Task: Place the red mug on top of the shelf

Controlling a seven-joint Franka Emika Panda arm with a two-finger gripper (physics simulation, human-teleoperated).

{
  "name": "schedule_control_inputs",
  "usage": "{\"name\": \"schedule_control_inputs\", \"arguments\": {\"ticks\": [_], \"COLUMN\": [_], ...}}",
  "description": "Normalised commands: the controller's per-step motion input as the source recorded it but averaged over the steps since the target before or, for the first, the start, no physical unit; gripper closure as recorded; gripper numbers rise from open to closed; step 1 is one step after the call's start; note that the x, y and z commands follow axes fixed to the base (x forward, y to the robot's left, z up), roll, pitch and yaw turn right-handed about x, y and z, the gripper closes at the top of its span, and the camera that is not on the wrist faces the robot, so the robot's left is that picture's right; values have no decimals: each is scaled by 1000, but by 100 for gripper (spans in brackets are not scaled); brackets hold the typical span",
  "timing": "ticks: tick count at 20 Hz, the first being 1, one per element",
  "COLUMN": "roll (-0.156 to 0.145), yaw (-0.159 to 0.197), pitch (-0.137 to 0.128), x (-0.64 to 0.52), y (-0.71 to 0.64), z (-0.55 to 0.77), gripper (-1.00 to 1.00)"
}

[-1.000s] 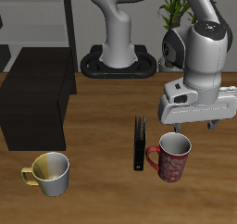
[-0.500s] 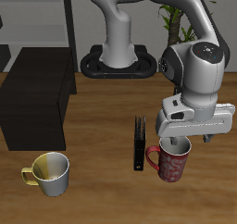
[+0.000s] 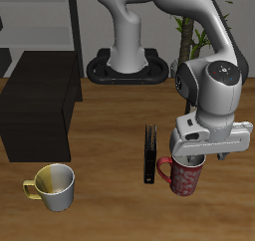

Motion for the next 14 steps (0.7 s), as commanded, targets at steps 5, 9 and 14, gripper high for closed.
{"name": "schedule_control_inputs", "arguments": {"ticks": [5, 9, 14], "roll": [1, 10, 20], "yaw": [-3, -10, 20], "pitch": [7, 5, -6], "x": [-23, 11, -52], "y": [-34, -17, 146], "z": [-86, -38, 33], "gripper": [100, 100, 100]}}
